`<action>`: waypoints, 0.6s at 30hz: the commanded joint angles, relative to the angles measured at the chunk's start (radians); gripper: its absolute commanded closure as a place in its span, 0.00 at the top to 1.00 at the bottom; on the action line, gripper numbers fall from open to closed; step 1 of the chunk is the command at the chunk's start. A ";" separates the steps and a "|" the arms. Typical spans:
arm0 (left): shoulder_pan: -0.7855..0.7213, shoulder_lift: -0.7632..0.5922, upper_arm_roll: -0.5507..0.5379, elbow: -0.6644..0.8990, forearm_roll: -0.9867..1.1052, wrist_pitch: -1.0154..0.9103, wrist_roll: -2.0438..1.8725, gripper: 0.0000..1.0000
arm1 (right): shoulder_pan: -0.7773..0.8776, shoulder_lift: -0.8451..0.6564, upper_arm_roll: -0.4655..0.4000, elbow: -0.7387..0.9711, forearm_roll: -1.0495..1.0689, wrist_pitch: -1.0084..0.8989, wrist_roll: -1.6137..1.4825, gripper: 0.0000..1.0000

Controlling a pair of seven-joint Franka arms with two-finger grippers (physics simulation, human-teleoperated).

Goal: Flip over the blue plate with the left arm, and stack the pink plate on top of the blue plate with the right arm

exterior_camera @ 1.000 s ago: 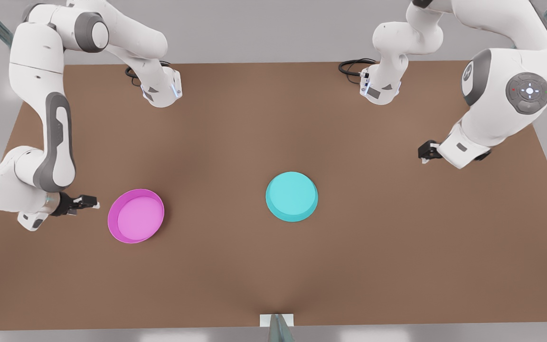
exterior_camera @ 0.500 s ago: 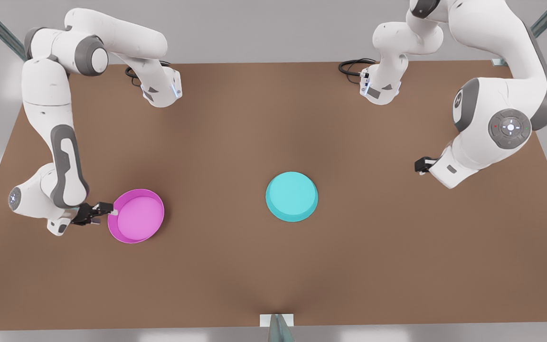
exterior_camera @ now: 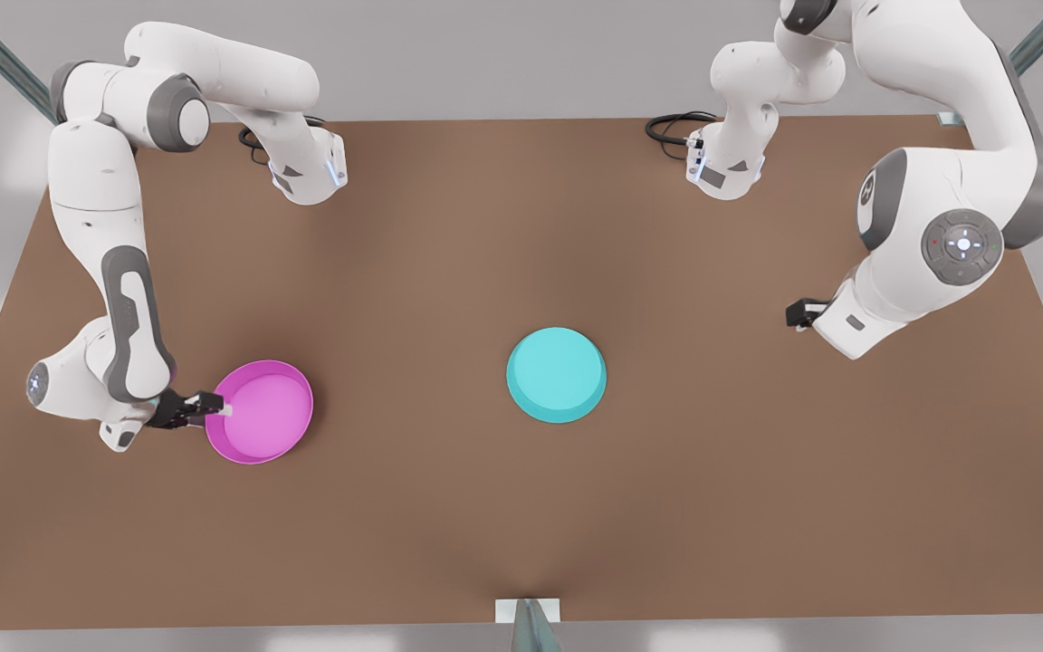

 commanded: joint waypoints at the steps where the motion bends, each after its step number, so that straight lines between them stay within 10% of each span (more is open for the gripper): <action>1: 0.000 -0.001 0.000 0.000 0.000 -0.001 0.000 1.00 | 0.000 0.000 0.000 0.000 0.000 0.000 0.001 0.80; 18: 0.000 -0.001 0.000 0.000 0.000 -0.001 0.000 1.00 | 0.005 0.003 -0.003 -0.005 -0.002 0.005 0.040 0.61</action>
